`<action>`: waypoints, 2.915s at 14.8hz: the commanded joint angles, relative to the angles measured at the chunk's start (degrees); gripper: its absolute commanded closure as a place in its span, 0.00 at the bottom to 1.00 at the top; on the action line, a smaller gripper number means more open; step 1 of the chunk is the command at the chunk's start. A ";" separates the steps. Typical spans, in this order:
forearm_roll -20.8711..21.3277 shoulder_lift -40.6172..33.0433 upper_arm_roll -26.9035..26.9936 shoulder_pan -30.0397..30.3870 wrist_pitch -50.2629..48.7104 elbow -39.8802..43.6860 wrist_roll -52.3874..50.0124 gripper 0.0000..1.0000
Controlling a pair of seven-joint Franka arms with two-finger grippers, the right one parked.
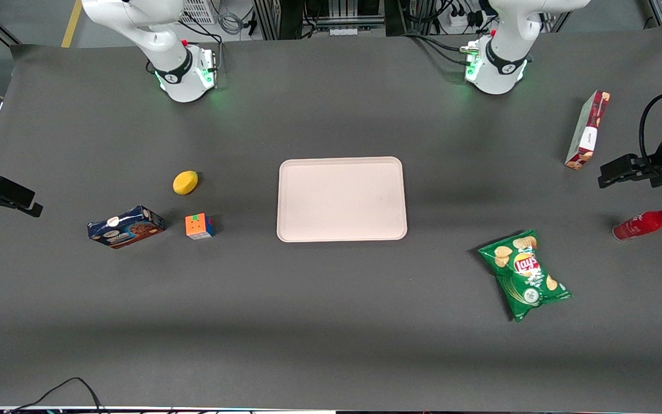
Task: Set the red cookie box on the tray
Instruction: 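Move the open left gripper down over the upright red tartan cookie box, then close the left gripper on the cookie box and lift it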
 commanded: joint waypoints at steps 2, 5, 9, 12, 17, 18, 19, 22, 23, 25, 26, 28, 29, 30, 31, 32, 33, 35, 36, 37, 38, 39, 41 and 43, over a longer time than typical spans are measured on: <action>-0.06 0.76 0.03 0.03 1.09 0.64 -0.13 0.00; 0.11 0.76 0.03 0.20 0.04 -0.49 0.66 0.00; 0.90 -1.96 5.29 1.35 1.00 -9.53 11.35 0.00; 3.70 -2.84 8.20 1.43 0.91 -13.85 17.59 0.00; 8.80 -12.48 11.10 3.97 12.29 -34.01 25.70 0.00; 9.68 -15.12 11.19 4.51 17.04 -39.82 26.32 0.00; 10.74 -16.80 11.80 4.60 20.65 -44.05 27.71 0.00; 12.06 -17.44 15.23 6.87 27.61 -51.10 34.91 0.00; 12.06 -17.61 15.32 8.80 30.50 -53.99 36.76 0.00; 12.15 -17.52 15.41 12.31 37.79 -59.88 40.54 0.00; 12.15 -17.52 15.50 14.42 42.09 -63.22 43.00 0.00; 12.15 -17.17 15.67 18.82 48.70 -68.15 47.40 0.00; 12.41 -17.08 15.76 20.40 49.25 -68.96 49.07 0.00; 13.72 -17.08 15.76 22.07 48.91 -69.23 50.22 0.00; 14.69 -17.17 15.76 23.48 48.82 -70.01 50.58 0.00; 15.05 -17.17 15.85 24.36 48.90 -70.89 50.67 0.00; 15.05 -17.26 16.37 25.16 49.08 -71.77 51.10 0.00; 15.05 -17.00 17.34 25.43 50.13 -72.48 52.77 0.00; 15.14 -16.30 17.43 25.43 51.87 -72.92 52.78 0.00; 15.05 -15.16 17.43 25.43 54.41 -73.53 52.78 0.00; 15.14 -13.67 17.52 25.43 57.66 -73.80 52.78 0.00; 15.14 -11.83 17.78 25.34 60.74 -73.89 52.78 0.00; 15.14 -10.14 17.87 25.25 63.40 -73.89 52.78 0.17; 15.05 -10.14 17.87 25.16 63.41 -73.80 52.78 0.49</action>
